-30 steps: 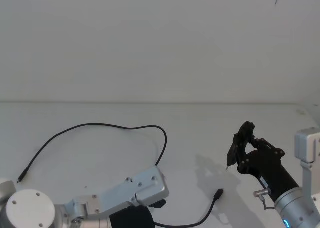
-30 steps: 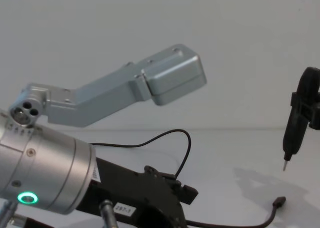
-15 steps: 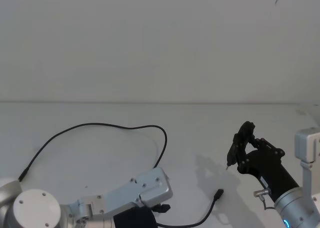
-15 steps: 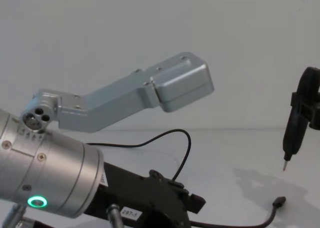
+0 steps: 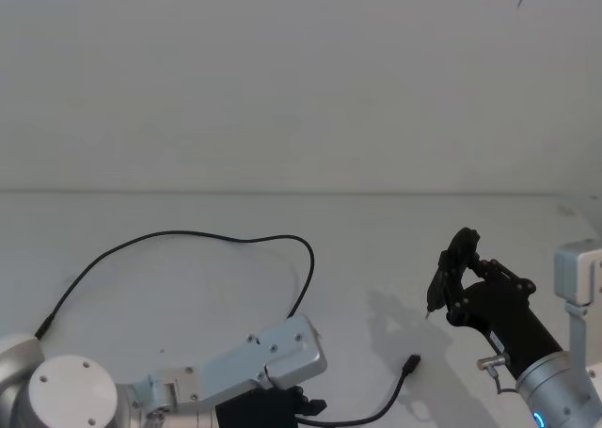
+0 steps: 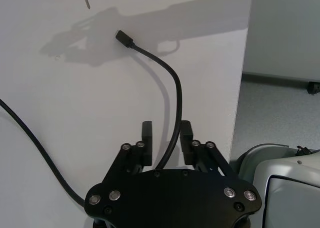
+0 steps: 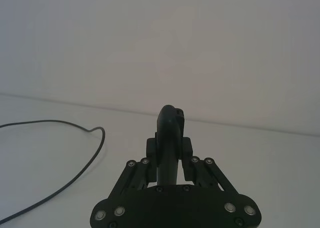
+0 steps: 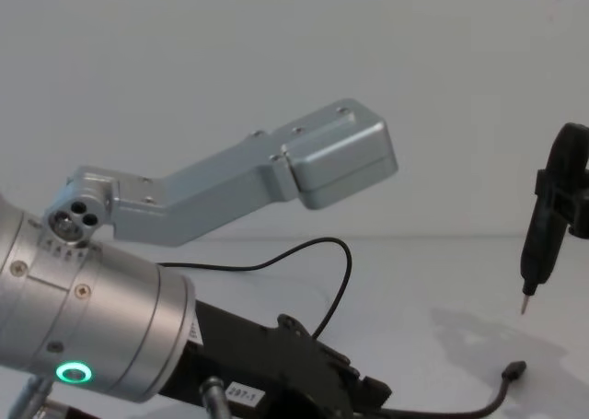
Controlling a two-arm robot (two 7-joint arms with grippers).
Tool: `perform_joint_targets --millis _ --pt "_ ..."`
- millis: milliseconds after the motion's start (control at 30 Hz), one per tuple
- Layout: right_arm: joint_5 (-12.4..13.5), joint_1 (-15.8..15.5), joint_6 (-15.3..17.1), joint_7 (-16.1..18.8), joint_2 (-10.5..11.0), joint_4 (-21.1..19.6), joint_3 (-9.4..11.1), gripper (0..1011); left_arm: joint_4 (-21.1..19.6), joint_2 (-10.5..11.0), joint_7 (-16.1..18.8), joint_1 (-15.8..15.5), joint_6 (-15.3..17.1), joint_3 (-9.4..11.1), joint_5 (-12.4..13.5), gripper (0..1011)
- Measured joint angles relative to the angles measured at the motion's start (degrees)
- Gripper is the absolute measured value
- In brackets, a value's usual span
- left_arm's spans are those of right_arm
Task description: Pick up the data cable with the one hand.
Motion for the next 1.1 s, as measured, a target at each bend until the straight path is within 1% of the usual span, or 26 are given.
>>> perform_joint_targets --millis 100,167,200,267,333,700,833,1000,1100 --pt "0.0 0.0 0.0 0.0 0.0 0.0 0.0 279 0.0 0.0 0.0 0.0 0.0 0.0 0.0 265" --pt "0.0 0.0 0.0 0.0 0.0 0.0 0.0 279 0.1 0.0 0.0 0.0 0.0 0.0 0.0 190" --pt "0.0 0.0 0.0 0.0 0.0 0.0 0.0 279 0.1 0.0 0.0 0.0 0.0 0.0 0.0 175" --pt "0.0 0.0 0.0 0.0 0.0 0.0 0.0 279 0.1 -0.1 0.0 0.0 0.0 0.0 0.0 99" --pt "0.0 0.0 0.0 0.0 0.0 0.0 0.0 279 0.1 -0.1 0.0 -0.1 0.0 0.1 0.1 62" --pt "0.0 0.0 0.0 0.0 0.0 0.0 0.0 279 0.1 -0.1 0.0 -0.1 0.0 0.1 0.1 55" --pt "0.0 0.0 0.0 0.0 0.0 0.0 0.1 279 0.1 0.0 -0.1 -0.1 -0.4 0.2 0.6 55" --pt "0.5 0.3 0.0 0.8 0.3 -0.4 0.8 279 -0.3 0.6 -0.3 -0.3 -2.4 0.6 1.9 55" --pt "1.5 0.7 0.2 1.9 0.7 -1.0 1.6 279 -0.6 1.0 -0.4 -0.4 -3.7 0.8 2.8 55"
